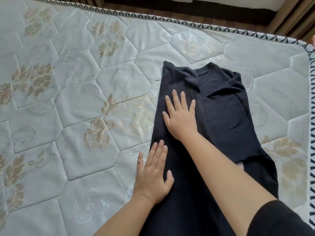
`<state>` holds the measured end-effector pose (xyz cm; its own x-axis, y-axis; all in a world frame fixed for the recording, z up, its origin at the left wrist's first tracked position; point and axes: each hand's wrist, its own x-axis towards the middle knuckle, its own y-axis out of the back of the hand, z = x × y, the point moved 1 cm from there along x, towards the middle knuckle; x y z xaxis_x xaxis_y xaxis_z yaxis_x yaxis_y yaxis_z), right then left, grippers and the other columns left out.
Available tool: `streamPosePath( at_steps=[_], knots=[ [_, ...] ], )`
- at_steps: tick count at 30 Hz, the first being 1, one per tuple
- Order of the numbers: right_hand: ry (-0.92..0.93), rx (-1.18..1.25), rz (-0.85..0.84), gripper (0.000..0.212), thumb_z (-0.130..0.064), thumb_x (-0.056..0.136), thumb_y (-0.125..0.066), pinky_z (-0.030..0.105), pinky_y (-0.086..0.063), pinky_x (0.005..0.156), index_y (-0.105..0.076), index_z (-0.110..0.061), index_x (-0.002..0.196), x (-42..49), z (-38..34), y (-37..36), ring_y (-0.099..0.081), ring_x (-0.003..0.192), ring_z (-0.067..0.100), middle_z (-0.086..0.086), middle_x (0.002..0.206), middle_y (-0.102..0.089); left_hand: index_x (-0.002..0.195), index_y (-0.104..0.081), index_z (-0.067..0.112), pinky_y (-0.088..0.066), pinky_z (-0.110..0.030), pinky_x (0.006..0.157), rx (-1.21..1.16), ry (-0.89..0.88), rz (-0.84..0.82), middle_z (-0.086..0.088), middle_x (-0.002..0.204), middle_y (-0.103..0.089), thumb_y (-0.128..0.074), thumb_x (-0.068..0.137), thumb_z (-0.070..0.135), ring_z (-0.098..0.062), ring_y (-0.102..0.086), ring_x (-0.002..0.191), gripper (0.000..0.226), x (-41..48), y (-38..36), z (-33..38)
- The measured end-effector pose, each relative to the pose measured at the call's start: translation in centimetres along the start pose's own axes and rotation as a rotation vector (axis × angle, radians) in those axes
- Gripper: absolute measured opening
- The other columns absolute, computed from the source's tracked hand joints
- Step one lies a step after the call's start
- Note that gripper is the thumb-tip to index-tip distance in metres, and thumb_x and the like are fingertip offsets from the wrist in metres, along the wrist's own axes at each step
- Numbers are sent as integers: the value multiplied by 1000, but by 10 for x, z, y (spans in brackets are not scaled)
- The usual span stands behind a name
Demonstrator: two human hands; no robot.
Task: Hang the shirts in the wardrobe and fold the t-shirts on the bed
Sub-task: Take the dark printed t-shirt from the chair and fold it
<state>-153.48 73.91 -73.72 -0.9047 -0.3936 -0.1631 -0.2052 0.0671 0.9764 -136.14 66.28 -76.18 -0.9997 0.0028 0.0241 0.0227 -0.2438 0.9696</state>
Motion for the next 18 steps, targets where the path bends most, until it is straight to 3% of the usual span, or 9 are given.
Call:
streamPosePath(
  at_steps=[3, 5, 7, 11, 18],
  knots=[
    [29, 17, 35, 60, -41, 96, -12, 52, -6, 115, -11, -17, 151, -34, 4, -9, -2, 146, 28, 6, 159, -2, 144, -30, 15, -15, -47, 110, 3, 3, 4, -1, 153, -27, -40, 77, 38, -10, -12, 144, 72, 2, 0, 0],
    [17, 27, 132, 61, -39, 91, -20, 52, -28, 109, -37, -13, 144, -59, 5, -15, -30, 140, 31, 11, 152, -30, 144, -30, 15, -14, -47, 109, 2, -3, 6, -1, 153, -28, -40, 77, 38, -12, -19, 142, 71, 1, 1, 0],
    [-1, 38, 193, 58, -38, 88, -30, 50, -34, 105, -49, -12, 136, -85, 7, -25, -41, 133, 31, 11, 145, -43, 144, -29, 16, -12, -47, 110, -6, -6, 13, -1, 153, -28, -39, 78, 38, -13, -21, 140, 71, 1, 1, 0],
    [-21, 37, 218, 60, -41, 86, -33, 55, -35, 103, -50, -12, 135, -136, 5, -37, -29, 135, 24, 7, 146, -43, 142, -36, 13, -16, -53, 108, -3, -10, 32, -3, 151, -33, -38, 78, 38, -14, -23, 139, 69, 1, 2, 0],
    [-93, 13, 161, 63, -46, 86, -33, 60, -36, 99, -40, -14, 140, -191, 3, -46, -28, 137, 24, 5, 149, -39, 143, -38, 12, -21, -54, 108, -30, -1, 26, -1, 152, -29, -32, 80, 39, -12, -23, 140, 69, 0, 6, 2]
  ],
)
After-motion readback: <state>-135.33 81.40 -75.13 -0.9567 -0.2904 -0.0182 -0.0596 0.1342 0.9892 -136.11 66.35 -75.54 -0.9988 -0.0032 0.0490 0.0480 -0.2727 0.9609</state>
